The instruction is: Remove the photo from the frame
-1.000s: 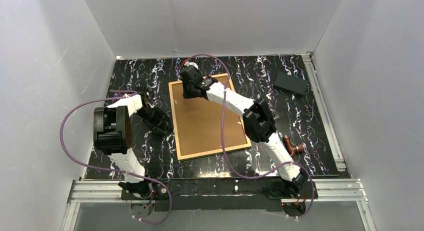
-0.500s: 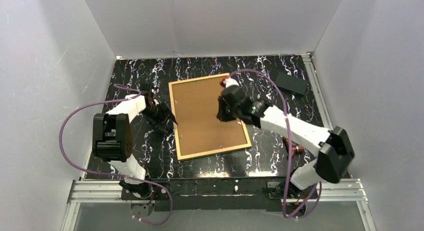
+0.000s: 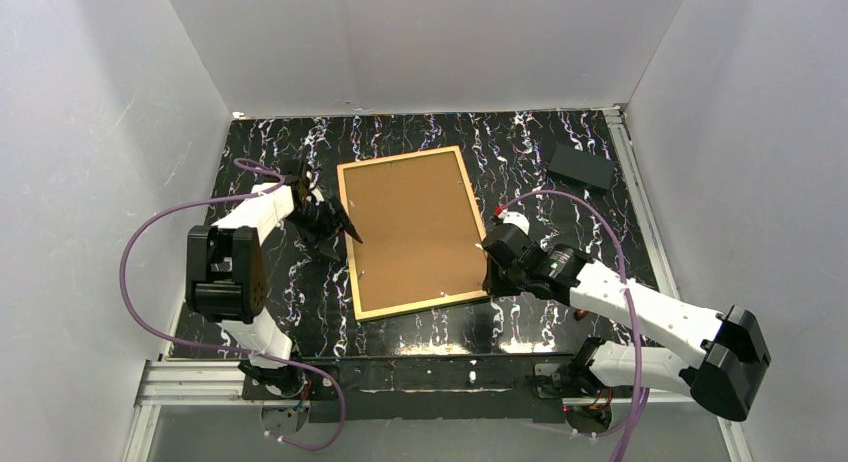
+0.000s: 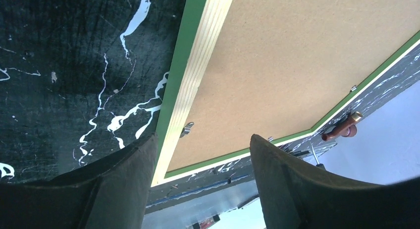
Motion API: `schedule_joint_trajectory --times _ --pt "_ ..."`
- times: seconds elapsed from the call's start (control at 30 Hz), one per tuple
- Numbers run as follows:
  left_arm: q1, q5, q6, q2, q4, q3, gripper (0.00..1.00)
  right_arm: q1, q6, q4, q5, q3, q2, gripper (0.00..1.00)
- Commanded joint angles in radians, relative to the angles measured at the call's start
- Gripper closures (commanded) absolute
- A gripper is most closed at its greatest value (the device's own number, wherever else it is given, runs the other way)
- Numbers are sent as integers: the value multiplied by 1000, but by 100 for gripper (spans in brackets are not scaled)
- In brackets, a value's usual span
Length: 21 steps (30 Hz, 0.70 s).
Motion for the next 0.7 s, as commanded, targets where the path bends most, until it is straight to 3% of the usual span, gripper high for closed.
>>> schedule_joint_trajectory --times 0.0,0.2,0.4,0.67 --pt "-5 -8 -25 2 -158 30 34 -12 29 -115 51 60 16 99" --pt "-1 29 12 122 -285 184 38 -80 -30 -145 11 168 113 99" --pt "-2 -6 102 131 -290 168 37 -138 -95 -164 1 259 199 99" --pt "-6 24 94 197 -288 191 40 -283 -224 -119 -128 340 283 99"
